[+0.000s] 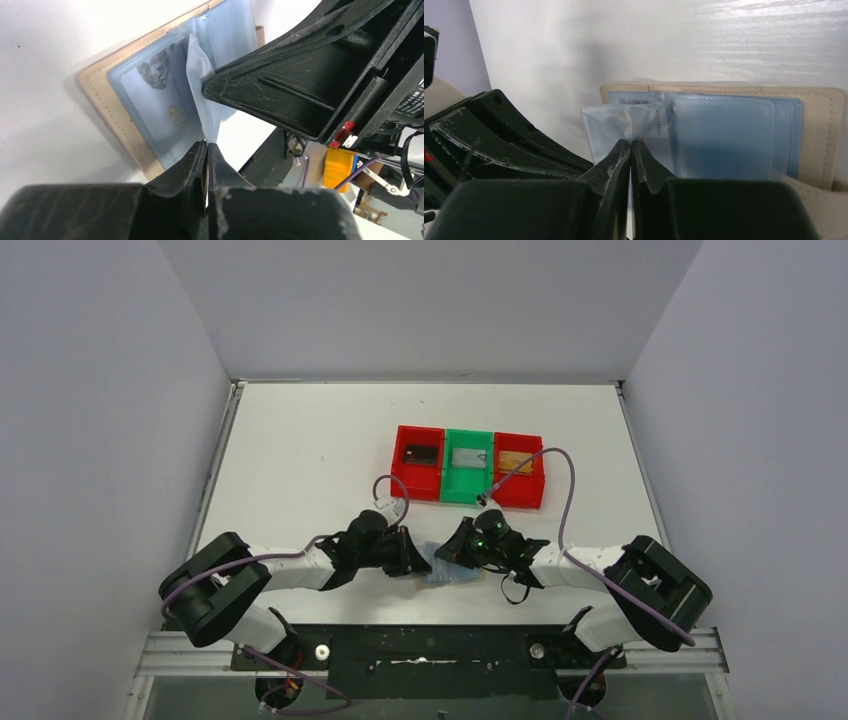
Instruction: Take the credit cards out of the card holder
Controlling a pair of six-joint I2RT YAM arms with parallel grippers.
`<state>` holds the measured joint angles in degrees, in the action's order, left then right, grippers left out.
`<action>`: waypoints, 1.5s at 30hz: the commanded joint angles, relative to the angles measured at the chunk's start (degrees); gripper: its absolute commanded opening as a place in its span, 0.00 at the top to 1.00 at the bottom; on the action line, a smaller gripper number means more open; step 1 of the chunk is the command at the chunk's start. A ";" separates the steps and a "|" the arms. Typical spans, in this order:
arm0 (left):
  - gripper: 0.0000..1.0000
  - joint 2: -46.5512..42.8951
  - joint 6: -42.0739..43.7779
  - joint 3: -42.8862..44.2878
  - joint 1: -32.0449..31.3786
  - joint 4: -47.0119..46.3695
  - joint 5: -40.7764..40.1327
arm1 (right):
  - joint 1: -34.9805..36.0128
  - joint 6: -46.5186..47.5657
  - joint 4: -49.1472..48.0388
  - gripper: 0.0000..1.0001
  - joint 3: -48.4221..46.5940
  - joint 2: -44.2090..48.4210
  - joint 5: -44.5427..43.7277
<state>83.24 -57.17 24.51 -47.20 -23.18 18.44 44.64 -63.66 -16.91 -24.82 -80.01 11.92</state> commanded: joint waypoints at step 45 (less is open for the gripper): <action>0.60 -3.83 7.52 15.73 -2.07 19.91 -9.39 | -3.25 -0.94 24.81 0.57 1.41 28.14 -17.73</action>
<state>86.24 -47.90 44.10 -52.66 -3.57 13.43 41.82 -67.09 15.57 -21.71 -47.31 -10.04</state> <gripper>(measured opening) 0.381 0.464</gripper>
